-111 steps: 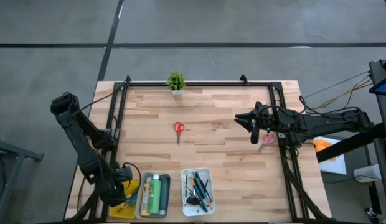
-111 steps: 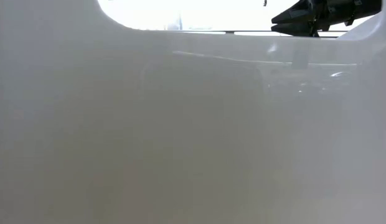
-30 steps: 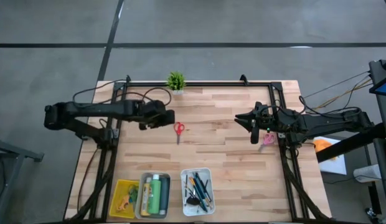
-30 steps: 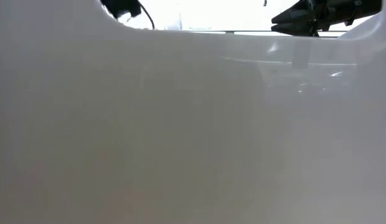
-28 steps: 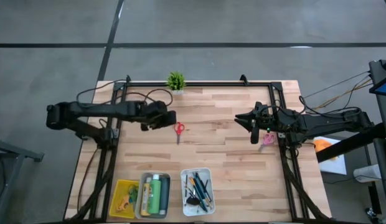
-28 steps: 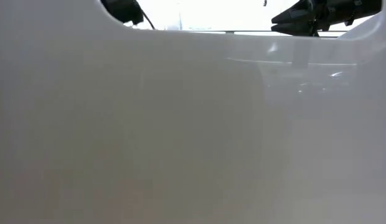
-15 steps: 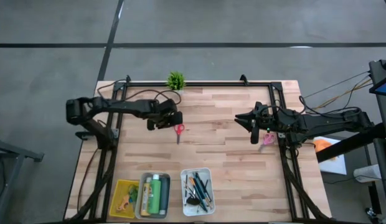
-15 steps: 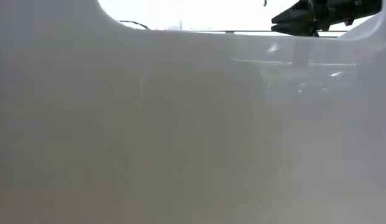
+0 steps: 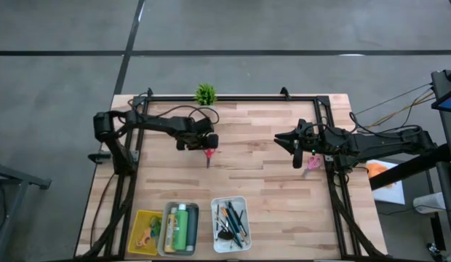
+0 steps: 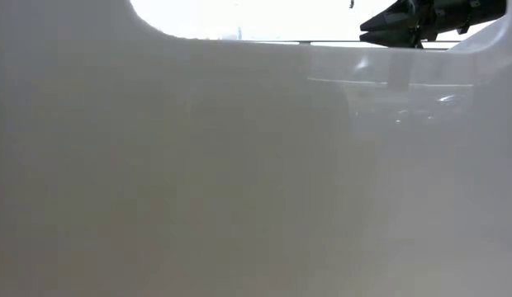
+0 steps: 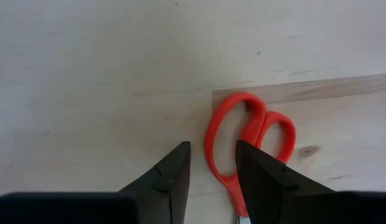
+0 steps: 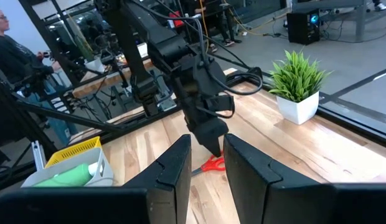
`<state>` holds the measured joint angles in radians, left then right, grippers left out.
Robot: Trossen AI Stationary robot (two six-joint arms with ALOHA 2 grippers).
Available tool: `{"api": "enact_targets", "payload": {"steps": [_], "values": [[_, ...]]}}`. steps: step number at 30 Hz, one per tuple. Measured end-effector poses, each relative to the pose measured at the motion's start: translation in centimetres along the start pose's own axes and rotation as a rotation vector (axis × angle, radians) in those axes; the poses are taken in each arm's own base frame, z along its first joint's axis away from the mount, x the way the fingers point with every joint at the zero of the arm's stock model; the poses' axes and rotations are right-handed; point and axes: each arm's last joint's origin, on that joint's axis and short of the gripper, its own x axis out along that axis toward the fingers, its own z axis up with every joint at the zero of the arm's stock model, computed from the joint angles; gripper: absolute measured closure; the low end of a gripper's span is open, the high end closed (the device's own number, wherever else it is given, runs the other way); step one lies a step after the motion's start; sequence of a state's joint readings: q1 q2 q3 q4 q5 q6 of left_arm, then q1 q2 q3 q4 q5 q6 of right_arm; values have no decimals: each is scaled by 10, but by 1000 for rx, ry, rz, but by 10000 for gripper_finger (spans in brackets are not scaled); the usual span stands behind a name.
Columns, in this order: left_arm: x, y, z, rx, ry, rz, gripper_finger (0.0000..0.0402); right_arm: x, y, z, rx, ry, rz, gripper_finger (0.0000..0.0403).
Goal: Pick & Place Paint Supplies
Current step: Put the red scissors into the yellow bin
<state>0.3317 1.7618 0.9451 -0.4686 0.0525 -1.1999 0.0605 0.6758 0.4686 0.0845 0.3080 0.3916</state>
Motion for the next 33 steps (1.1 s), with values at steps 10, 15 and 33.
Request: {"api": "enact_targets", "payload": {"steps": [10,15,33], "values": [[5,1,1,42,8,18,292,0,0,0,0,0,0,309],[5,3,0,42,12,32,368,0,0,0,0,0,0,309],[-30,0,0,44,-4,-81,400,0,0,0,0,0,0,309]]}}
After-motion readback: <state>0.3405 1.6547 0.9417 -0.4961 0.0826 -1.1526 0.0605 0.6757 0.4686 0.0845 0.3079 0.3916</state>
